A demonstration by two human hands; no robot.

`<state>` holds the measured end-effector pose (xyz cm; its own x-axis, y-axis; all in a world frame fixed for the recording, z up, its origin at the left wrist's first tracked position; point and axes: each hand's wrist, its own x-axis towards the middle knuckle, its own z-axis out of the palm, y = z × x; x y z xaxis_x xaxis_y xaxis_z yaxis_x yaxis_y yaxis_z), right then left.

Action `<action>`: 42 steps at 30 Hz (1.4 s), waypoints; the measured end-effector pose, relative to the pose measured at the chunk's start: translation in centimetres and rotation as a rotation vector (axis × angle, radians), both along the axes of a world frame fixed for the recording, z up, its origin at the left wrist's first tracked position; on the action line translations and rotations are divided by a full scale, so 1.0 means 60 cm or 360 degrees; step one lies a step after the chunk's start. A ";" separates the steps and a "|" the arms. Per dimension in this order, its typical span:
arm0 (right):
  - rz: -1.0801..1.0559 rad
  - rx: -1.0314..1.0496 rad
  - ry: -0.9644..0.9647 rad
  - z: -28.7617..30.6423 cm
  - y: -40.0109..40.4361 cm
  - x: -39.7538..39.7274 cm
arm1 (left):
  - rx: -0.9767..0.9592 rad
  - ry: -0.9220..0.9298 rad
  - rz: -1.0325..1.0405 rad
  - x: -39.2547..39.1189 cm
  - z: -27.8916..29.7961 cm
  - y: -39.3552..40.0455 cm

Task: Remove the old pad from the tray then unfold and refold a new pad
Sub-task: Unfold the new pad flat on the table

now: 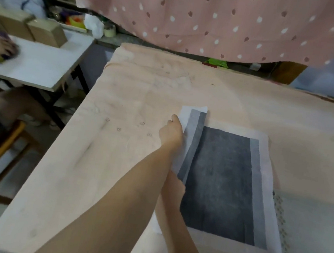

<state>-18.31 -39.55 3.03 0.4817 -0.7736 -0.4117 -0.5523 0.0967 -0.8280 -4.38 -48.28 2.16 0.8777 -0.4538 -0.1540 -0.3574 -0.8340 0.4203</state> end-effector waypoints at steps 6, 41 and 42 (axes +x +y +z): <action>0.0856 -0.0717 0.0528 0.022 0.040 0.054 | -0.0006 -0.0244 0.0068 0.069 0.033 0.091; 0.1301 -0.0809 0.0820 -0.117 0.246 0.203 | 0.0450 0.0000 -0.0478 0.220 -0.129 0.348; 0.1307 -0.0860 0.0781 -0.114 0.245 0.194 | 0.0486 -0.0047 -0.0473 0.214 -0.128 0.348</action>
<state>-6.67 -24.84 -3.80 0.8090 -0.4282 -0.4027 -0.5634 -0.7603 -0.3234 8.49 -27.37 -5.55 0.7217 -0.6251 -0.2974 -0.6091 -0.7775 0.1563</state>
